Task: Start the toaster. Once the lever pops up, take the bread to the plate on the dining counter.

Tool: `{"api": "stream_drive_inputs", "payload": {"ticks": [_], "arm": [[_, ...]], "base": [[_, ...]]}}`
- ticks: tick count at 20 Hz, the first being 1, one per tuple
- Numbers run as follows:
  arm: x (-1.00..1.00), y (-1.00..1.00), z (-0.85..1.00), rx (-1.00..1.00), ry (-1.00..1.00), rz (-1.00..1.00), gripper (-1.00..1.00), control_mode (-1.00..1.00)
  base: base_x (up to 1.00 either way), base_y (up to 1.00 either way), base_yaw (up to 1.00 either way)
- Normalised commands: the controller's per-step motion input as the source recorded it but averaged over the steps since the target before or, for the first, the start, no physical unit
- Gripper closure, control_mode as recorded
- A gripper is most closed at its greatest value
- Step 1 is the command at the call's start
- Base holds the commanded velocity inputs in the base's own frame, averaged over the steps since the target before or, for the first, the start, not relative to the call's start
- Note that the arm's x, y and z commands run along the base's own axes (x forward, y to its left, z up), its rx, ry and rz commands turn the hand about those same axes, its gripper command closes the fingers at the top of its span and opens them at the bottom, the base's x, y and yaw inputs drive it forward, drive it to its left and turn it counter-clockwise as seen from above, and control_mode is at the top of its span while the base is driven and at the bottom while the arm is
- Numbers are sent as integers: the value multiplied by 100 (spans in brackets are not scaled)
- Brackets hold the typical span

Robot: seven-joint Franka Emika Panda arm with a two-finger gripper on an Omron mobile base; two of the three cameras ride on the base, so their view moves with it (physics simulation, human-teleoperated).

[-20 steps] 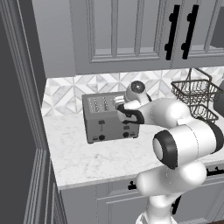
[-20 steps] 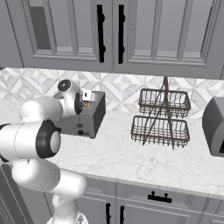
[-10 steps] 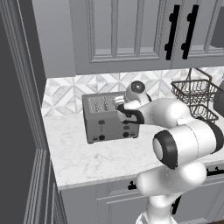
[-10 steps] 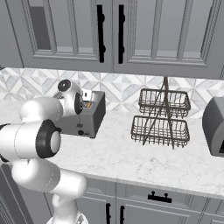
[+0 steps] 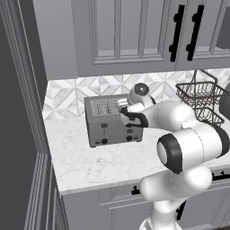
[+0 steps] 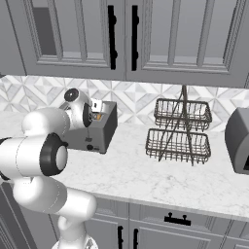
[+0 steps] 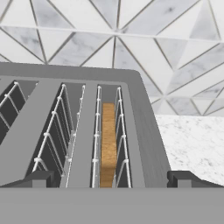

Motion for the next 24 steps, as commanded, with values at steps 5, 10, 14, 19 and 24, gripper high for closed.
{"api": "stream_drive_inputs", "payload": {"ticks": [5, 10, 14, 19, 24], "arm": [[0, 0, 0, 0, 0, 0, -100, -100], [0, 0, 0, 0, 0, 0, -100, -100], [0, 0, 0, 0, 0, 0, -100, -100], [0, 0, 0, 0, 0, 0, -100, -100], [0, 0, 0, 0, 0, 0, -100, -100]], "base": [[0, 0, 0], [0, 0, 0], [0, 0, 0], [0, 0, 0], [0, 0, 0]]}}
